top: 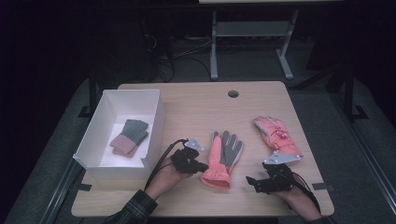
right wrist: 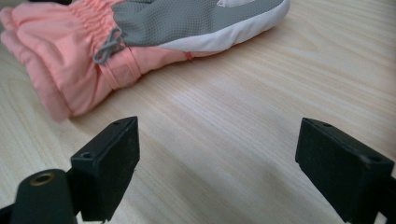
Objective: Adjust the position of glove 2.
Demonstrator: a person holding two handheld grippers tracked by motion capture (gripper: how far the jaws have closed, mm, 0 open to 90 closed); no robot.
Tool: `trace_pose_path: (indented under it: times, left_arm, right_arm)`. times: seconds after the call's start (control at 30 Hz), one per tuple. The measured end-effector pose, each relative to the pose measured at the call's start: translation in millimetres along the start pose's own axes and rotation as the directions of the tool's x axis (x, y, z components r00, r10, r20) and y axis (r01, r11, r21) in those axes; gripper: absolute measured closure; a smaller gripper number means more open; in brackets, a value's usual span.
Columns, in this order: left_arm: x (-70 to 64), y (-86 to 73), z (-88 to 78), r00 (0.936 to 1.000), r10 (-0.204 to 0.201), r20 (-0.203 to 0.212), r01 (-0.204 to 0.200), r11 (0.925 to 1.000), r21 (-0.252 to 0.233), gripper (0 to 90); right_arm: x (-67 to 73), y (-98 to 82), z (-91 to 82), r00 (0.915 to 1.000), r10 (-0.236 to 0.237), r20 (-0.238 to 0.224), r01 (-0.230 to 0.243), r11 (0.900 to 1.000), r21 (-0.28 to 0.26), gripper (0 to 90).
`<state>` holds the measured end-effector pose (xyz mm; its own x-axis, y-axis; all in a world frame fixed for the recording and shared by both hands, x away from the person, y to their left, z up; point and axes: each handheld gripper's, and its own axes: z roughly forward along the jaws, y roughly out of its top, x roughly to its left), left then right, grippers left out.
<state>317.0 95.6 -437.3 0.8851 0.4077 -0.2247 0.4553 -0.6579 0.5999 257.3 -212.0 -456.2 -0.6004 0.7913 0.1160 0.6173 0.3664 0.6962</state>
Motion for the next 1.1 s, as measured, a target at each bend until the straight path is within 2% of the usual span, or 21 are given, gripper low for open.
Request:
trace_pose_path:
  times: [0.3, 0.37, 0.57, 0.67, 0.9, 1.03, 1.1]
  left_arm:
    - [-18.4, 7.5, 11.1, 0.9976, 0.031, 0.062, -0.030, 0.9994, -0.014, 89.7]
    - [-21.0, 9.2, 14.9, 0.9967, 0.045, 0.067, -0.044, 0.9990, -0.009, 89.7]
    - [-28.2, 15.5, 23.7, 0.9944, 0.065, 0.083, -0.065, 0.9979, -0.009, 89.7]
    - [-31.2, 20.6, 28.8, 0.9929, 0.076, 0.091, -0.075, 0.9971, -0.012, 89.8]
    - [-37.1, 31.9, 42.4, 0.9898, 0.087, 0.113, -0.085, 0.9961, -0.024, 89.8]
    - [-40.4, 36.8, 49.1, 0.9882, 0.100, 0.116, -0.097, 0.9947, -0.035, 89.8]
    - [-39.3, 36.4, 47.3, 0.9871, 0.111, 0.115, -0.108, 0.9936, -0.031, 89.7]
  right_arm:
    - [-5.6, -0.6, -3.7, 1.0000, 0.004, 0.004, -0.004, 1.000, -0.012, 13.3]
    - [-6.4, -0.1, -5.3, 0.9999, 0.006, 0.011, -0.006, 1.000, -0.007, 13.4]
    - [-5.0, 0.4, -17.0, 0.9998, -0.009, -0.017, 0.009, 1.000, -0.004, 13.4]
    - [-5.4, -2.2, -17.7, 0.9995, -0.025, -0.018, 0.025, 1.000, -0.006, 13.4]
    - [-5.6, -3.4, -19.4, 0.9990, -0.020, -0.039, 0.021, 1.000, 0.014, 13.4]
    - [-4.2, -3.5, -19.6, 0.9980, -0.035, -0.052, 0.037, 0.999, 0.037, 13.4]
    - [-3.9, -2.9, -19.5, 0.9974, -0.053, -0.049, 0.055, 0.998, 0.029, 13.4]
